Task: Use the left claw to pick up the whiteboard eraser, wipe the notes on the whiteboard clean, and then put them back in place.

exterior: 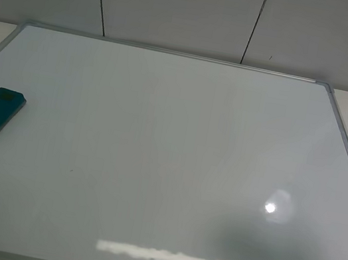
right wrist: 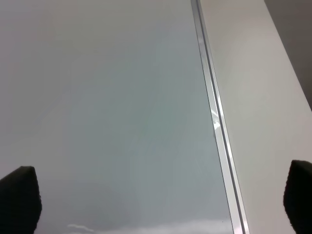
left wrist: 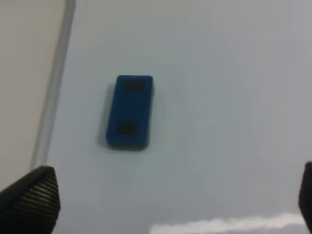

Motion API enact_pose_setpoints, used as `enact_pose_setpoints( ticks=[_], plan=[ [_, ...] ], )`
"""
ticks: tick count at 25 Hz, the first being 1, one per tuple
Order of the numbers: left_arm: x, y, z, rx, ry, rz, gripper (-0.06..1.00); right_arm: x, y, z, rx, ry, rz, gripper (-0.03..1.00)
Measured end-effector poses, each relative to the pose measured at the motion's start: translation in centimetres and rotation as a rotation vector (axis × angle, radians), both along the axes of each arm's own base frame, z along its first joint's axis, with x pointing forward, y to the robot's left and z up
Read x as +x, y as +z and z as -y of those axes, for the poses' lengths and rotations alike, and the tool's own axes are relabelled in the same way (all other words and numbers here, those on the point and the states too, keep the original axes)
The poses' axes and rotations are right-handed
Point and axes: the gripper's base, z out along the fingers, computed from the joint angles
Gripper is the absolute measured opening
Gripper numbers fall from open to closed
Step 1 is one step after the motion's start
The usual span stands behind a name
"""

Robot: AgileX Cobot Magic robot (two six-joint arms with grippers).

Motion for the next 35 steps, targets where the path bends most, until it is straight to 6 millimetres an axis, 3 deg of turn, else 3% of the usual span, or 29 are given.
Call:
enact_pose_setpoints(
  ticks=[6, 35],
  plan=[
    [-0.05, -0.01, -0.05, 0.0, -0.066, 0.001, 0.99, 0.0, 0.0, 0.0, 0.0, 0.0, 0.0, 0.99],
    [-0.05, -0.01, -0.05, -0.001, -0.066, 0.001, 0.99, 0.0, 0.0, 0.0, 0.0, 0.0, 0.0, 0.99]
  ],
)
